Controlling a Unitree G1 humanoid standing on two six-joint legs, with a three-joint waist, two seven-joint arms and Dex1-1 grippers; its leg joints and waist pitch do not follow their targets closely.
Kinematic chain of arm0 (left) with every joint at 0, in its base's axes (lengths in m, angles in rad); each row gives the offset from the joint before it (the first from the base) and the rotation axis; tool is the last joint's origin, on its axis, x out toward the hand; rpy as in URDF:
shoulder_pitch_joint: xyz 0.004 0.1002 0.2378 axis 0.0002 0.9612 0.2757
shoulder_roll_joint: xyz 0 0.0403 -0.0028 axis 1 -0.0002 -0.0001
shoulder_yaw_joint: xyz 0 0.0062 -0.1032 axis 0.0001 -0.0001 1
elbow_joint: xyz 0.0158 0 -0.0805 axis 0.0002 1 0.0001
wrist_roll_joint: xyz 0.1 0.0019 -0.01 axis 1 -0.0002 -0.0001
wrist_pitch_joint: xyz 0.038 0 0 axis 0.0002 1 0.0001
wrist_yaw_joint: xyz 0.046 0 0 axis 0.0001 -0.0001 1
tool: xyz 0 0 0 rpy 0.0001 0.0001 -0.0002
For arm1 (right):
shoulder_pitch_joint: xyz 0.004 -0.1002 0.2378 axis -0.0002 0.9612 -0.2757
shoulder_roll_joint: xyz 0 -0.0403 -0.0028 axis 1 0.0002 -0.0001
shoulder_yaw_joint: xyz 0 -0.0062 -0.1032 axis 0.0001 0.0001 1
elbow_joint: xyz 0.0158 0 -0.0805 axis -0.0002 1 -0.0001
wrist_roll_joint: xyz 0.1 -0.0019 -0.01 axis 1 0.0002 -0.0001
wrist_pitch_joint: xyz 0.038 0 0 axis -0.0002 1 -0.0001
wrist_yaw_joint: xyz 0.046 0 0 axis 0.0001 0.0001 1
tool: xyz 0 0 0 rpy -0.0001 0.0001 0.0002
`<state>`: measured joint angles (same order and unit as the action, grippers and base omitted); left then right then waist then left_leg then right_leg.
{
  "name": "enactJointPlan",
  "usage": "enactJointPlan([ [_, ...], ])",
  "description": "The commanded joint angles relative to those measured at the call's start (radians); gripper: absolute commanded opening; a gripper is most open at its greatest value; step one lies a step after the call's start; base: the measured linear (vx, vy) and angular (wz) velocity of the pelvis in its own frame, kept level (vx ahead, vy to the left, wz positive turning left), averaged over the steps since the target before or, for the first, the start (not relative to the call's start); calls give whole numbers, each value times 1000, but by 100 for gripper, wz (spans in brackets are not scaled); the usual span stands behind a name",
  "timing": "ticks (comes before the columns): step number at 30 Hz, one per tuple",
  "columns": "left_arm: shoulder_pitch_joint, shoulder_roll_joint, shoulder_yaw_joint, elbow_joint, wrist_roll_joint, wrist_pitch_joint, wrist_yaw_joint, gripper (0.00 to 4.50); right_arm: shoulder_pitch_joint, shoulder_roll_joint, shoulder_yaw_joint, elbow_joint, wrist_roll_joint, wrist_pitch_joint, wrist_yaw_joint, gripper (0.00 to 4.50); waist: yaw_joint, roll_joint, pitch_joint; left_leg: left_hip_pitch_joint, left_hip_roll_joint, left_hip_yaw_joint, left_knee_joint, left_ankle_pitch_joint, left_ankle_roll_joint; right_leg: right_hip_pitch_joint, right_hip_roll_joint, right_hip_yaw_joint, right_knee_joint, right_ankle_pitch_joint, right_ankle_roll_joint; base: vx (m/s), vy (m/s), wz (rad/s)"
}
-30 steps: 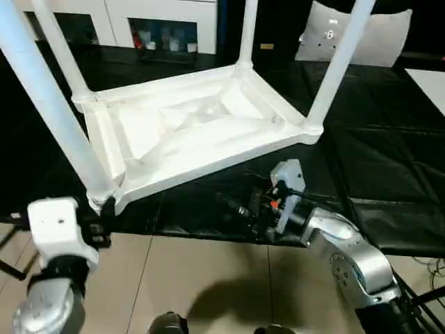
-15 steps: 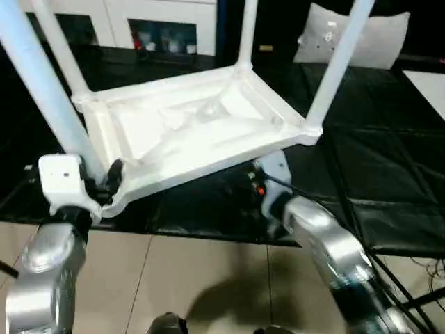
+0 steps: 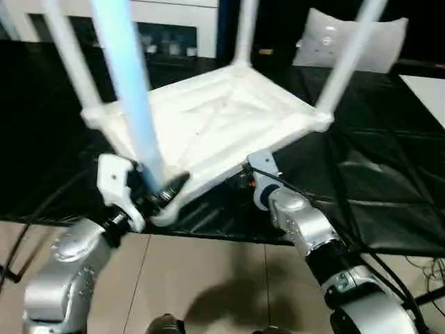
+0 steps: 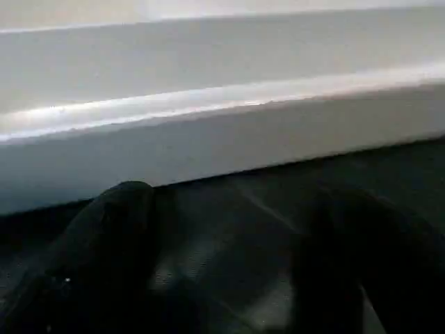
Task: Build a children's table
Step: Rotate table base
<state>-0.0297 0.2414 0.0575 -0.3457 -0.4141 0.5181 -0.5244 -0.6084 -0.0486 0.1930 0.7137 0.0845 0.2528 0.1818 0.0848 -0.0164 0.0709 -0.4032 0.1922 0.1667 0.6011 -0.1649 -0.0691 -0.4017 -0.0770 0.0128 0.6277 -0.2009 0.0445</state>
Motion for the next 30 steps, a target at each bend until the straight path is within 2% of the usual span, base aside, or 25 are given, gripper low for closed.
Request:
enactJointPlan([
  [1,4,-27,-114,-66,-54,30,-56,359,-54,19,-15,22,5,-33,-4,450,-2,18,-71,28,14,0,-83,-325,-78,24,-27,5,-67,-158,-159,0,0,0],
  [5,-16,-55,-161,-59,-52,32,-51,359,-80,23,-25,63,-1,-60,-5,450,-7,15,-73,24,14,2,-80,-299,-67,25,-26,5,-67,-143,-160,0,0,0],
  [7,-29,-64,-178,-47,-44,27,-51,359,-91,25,-33,84,-4,-75,-7,450,-15,13,-76,22,13,3,-76,-267,-57,29,-25,4,-63,-101,-172,0,0,0],
  [9,-88,-90,-206,6,-22,5,-59,359,-107,25,-49,115,-4,-99,-12,450,-18,13,-77,25,12,5,-72,-250,-47,27,-25,4,-63,-81,-182,0,0,0],
  [11,-109,-100,-211,24,-16,1,-60,359,-110,26,-54,121,-3,-105,-12,450,-18,13,-77,22,12,5,-71,-223,-39,32,-23,3,-59,-43,-192,0,0,0],
  [13,-171,-125,-222,85,5,-27,-68,359,-111,21,-64,131,-5,-118,-22,450,-18,14,-80,26,11,7,-67,-197,-28,31,-21,3,-56,1,-203,0,0,0],
  [14,-184,-130,-224,99,10,-34,-70,359,-111,20,-66,133,-6,-121,-25,450,-17,12,-79,23,10,7,-68,-187,-25,36,-22,2,-55,10,-205,0,0,0],
  [16,-251,-141,-217,185,42,-90,-65,359,-104,4,-89,139,-11,-130,-48,450,-18,13,-78,27,11,8,-67,-200,-23,34,-21,3,-58,-4,-204,0,0,0],
  [18,-275,-144,-213,216,51,-111,-65,359,-99,-3,-97,141,-12,-135,-55,450,-16,13,-78,29,11,8,-67,-210,-25,34,-23,3,-59,-23,-202,0,0,0],
  [19,-334,-138,-213,292,73,-161,-78,359,-80,-24,-116,141,-13,-147,-63,450,-18,12,-77,26,12,6,-69,-211,-27,36,-24,3,-58,-23,-202,0,0,0],
  [20,-334,-138,-213,292,73,-161,-78,359,-80,-24,-116,141,-13,-147,-63,450,-13,12,-78,35,11,9,-67,-228,-28,31,-23,4,-64,-56,-194,0,0,0],
  [21,-334,-138,-213,292,73,-161,-78,359,-80,-24,-116,141,-13,-147,-63,450,-15,11,-76,30,12,7,-69,-226,-29,33,-24,4,-62,-51,-195,0,0,0],
  [22,-371,-129,-217,339,85,-190,-99,359,-63,-39,-126,136,-12,-153,-64,450,-14,8,-74,28,11,8,-71,-230,-31,34,-24,3,-66,-66,-193,0,0,0],
  [23,-371,-129,-217,339,85,-190,-99,359,-63,-39,-126,136,-12,-153,-64,450,-13,9,-75,30,11,8,-70,-234,-33,33,-25,3,-65,-71,-192,0,0,0],
  [25,-495,-106,-229,493,116,-272,-178,359,7,-91,-147,88,-14,-154,-49,450,-8,12,-75,33,8,10,-68,-226,-30,31,-23,4,-68,-68,-189,0,0,0],
  [26,-495,-106,-229,493,116,-272,-178,359,7,-91,-147,88,-14,-154,-49,450,0,11,-78,36,9,10,-68,-221,-29,32,-23,5,-66,-61,-187,0,0,0],
  [27,-550,-101,-232,569,136,-317,-199,359,37,-110,-155,63,-14,-150,-45,450,-1,15,-76,29,9,6,-71,-216,-35,37,-26,4,-62,-52,-191,0,0,0],
  [28,-610,-102,-230,659,162,-365,-191,359,67,-129,-163,34,-14,-142,-41,450,3,12,-76,33,7,9,-69,-224,-36,34,-24,5,-68,-63,-184,0,0,0],
  [29,-614,-102,-229,665,164,-368,-189,359,68,-130,-163,32,-14,-142,-41,450,2,9,-73,32,4,9,-72,-235,-32,34,-22,5,-76,-84,-175,0,0,0],
  [30,-659,-106,-225,740,189,-412,-166,359,88,-141,-169,12,-14,-136,-41,450,2,10,-76,30,7,5,-73,-237,-38,39,-27,4,-70,-88,-183,0,0,0],
])
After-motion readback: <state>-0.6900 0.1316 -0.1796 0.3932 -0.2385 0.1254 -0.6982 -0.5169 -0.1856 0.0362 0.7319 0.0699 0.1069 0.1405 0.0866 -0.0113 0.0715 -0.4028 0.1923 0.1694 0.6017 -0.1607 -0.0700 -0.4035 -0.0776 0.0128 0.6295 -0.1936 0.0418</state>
